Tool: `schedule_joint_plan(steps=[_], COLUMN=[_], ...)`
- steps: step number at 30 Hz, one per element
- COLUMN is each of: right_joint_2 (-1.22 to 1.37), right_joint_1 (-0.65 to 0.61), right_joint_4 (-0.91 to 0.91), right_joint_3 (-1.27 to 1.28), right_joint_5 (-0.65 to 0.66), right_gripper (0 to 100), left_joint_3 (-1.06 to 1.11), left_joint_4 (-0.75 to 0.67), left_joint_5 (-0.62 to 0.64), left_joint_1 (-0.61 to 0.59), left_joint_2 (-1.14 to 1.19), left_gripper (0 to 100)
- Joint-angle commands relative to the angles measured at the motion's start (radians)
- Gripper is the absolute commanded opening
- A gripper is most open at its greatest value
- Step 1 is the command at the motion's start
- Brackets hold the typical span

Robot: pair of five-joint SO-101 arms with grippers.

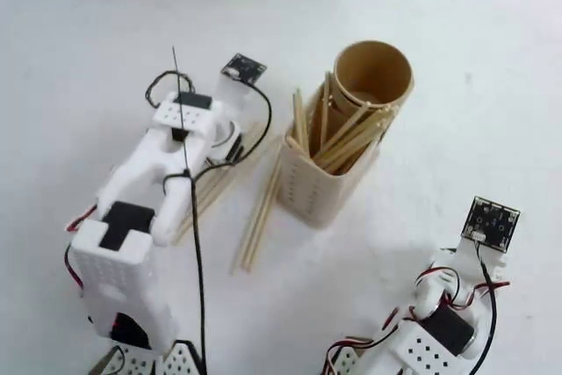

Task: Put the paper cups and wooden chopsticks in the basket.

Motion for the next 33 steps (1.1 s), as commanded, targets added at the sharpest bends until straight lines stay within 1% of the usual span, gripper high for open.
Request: schedule_joint_plan(steps=[1,7,11,12,14,18,22,27,30,33], right_joint_2=[0.004,0.004,0.004,0.004,0.004,0.004,0.004,0.004,0.004,0.004], right_joint_1=[0.008,0.008,0.008,0.008,0.008,0.008,0.008,0.007,0.007,0.008], right_joint_4=[0.004,0.004,0.004,0.004,0.004,0.004,0.004,0.004,0.004,0.004], right_joint_3=[0.011,0.011,0.011,0.011,0.011,0.011,0.011,0.011,0.011,0.011], right_joint_5=[0.009,0.009,0.009,0.009,0.009,0.009,0.009,0.009,0.009,0.009], right_gripper=[1.8,1.8,1.8,1.8,1.8,1.8,1.8,1.8,1.8,1.8], left_joint_3=[-0.075,-0.077,-0.083,-0.083,-0.083,-0.109,-0.107,-0.115,-0.115,-0.115], left_joint_4=[0.032,0.034,0.048,0.048,0.046,0.041,0.074,0.118,0.112,0.064], left_joint_5=[0.044,0.046,0.043,0.043,0.037,0.037,0.044,0.046,0.046,0.043], left_joint_1=[-0.05,-0.05,-0.045,-0.047,-0.05,-0.051,-0.044,-0.01,0.062,0.188], left_joint_2=[0.038,0.041,0.045,0.044,0.039,-0.031,-0.239,-0.61,-0.835,-1.007], left_gripper=[5,5,7,7,2,2,2,2,2,2])
